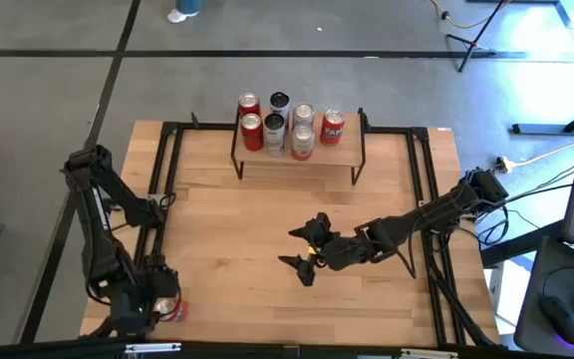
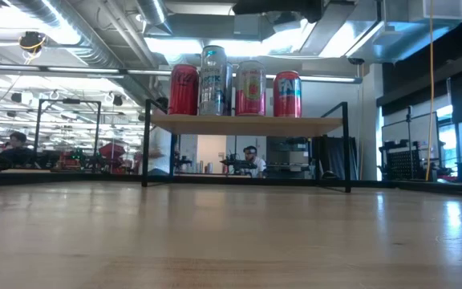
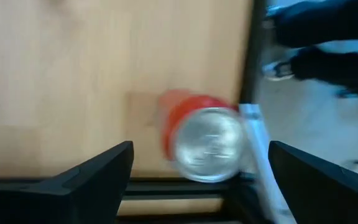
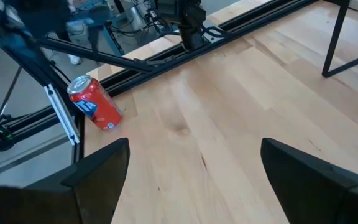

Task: Place canned beverage on shelf
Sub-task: Put the red soda can on the shelf aligned with the other red soda can

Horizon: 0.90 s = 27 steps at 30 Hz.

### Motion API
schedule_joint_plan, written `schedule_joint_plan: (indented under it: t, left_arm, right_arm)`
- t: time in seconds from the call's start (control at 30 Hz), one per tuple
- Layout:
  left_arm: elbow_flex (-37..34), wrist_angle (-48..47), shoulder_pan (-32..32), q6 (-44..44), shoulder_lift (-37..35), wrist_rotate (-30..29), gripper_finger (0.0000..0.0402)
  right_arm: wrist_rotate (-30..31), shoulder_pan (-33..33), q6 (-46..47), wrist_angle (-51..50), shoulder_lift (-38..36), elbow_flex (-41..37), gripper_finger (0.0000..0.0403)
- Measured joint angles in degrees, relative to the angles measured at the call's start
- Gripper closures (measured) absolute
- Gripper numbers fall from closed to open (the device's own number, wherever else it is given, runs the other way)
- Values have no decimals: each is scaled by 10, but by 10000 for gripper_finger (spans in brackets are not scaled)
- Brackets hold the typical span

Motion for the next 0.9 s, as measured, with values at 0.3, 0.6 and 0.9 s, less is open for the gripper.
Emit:
schedule_joint_plan:
  t: [0.3, 0.6, 0.9]
  left_arm:
    - [0, -7, -26, 11, 59, 0, 40]
    - [2, 20, -32, 39, 89, 0, 40]
    - [0, 4, -24, 45, 91, 2, 41]
  right_arm:
    - [-3, 0, 0, -1, 1, 0, 52]
    - [-3, 0, 0, 0, 1, 0, 52]
    - [-3, 0, 0, 0, 1, 0, 52]
